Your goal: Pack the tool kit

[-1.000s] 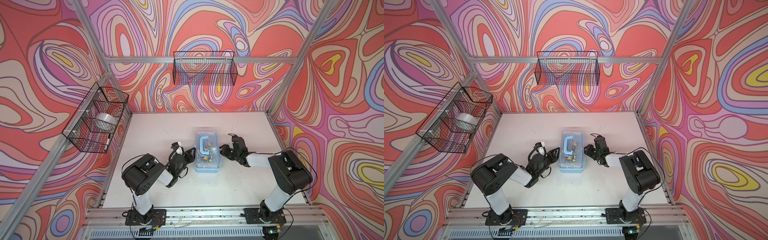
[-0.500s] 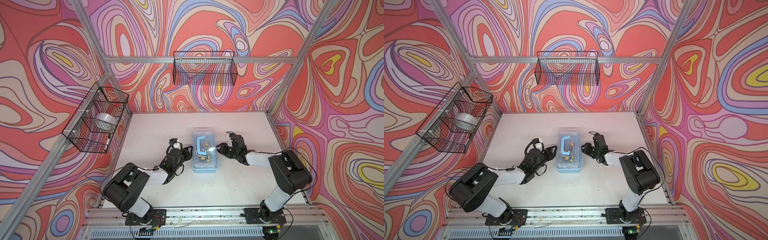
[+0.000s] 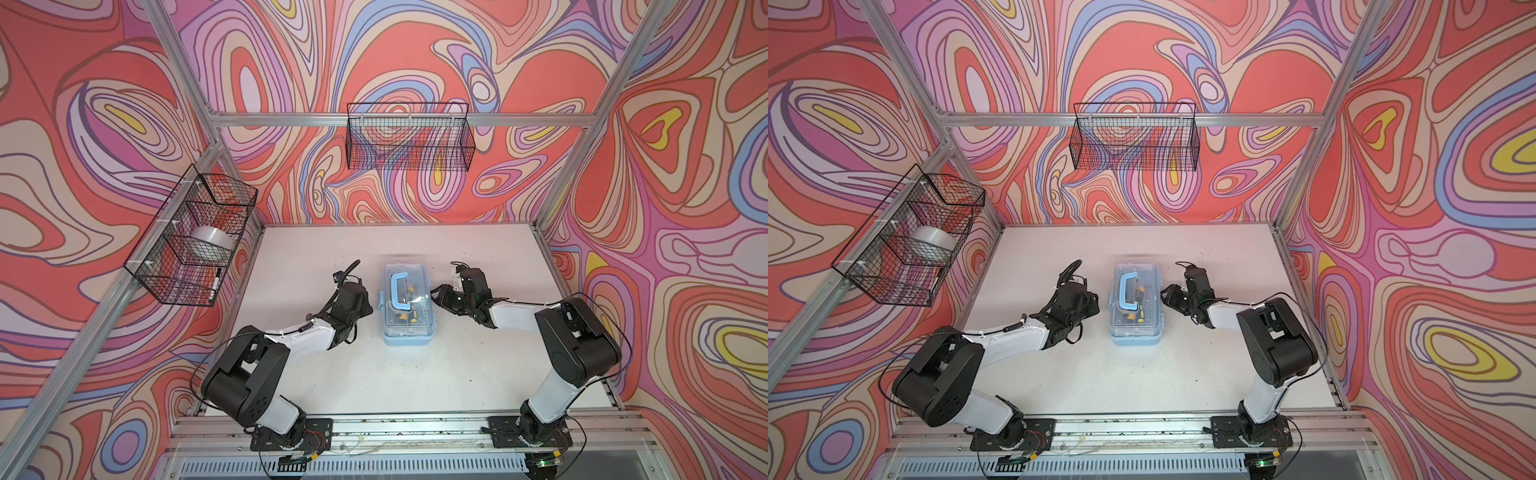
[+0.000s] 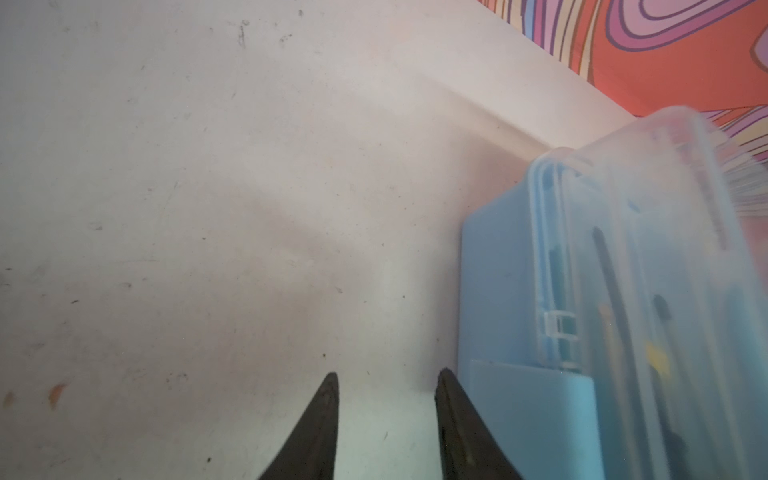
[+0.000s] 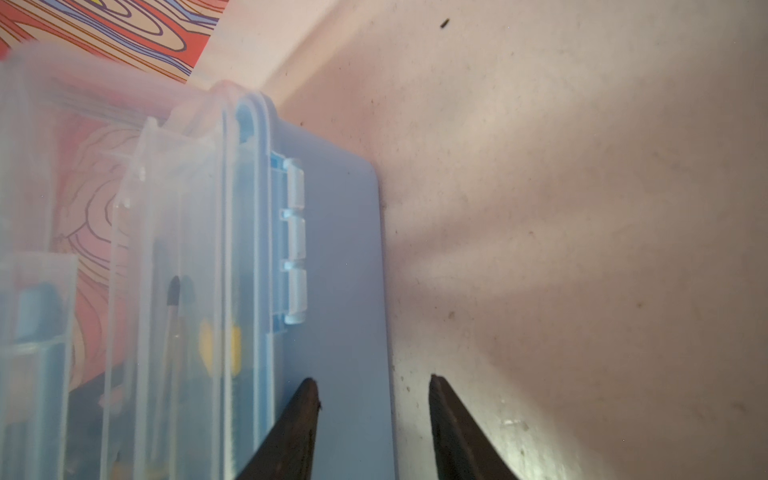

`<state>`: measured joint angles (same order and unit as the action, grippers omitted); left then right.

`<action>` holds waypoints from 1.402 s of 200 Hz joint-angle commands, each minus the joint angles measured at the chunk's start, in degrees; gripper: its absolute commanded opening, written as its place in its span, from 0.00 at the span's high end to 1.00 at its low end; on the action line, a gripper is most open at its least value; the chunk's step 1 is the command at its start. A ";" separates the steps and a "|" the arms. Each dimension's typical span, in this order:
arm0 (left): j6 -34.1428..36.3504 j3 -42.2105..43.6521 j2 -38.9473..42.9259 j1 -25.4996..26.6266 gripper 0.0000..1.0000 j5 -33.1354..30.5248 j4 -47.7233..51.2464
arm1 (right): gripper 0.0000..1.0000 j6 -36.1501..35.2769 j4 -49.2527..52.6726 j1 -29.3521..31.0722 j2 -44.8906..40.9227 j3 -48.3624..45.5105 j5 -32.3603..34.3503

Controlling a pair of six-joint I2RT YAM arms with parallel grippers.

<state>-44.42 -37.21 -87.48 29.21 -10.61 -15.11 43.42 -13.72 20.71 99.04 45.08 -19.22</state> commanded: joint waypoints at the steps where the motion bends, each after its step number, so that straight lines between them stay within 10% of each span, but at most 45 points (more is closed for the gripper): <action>1: 1.92 0.76 -2.27 0.00 0.61 2.62 -3.43 | 0.54 -1.40 -0.27 0.82 0.80 1.50 -1.34; 280: 5.40 -8.53 -15.65 1.73 0.67 18.81 -15.99 | 0.57 -10.21 9.48 9.67 9.44 16.10 1.70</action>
<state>-38.68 -41.69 -101.84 28.36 1.39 -25.06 33.52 -4.80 23.42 107.90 59.61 -12.58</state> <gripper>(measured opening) 0.325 0.423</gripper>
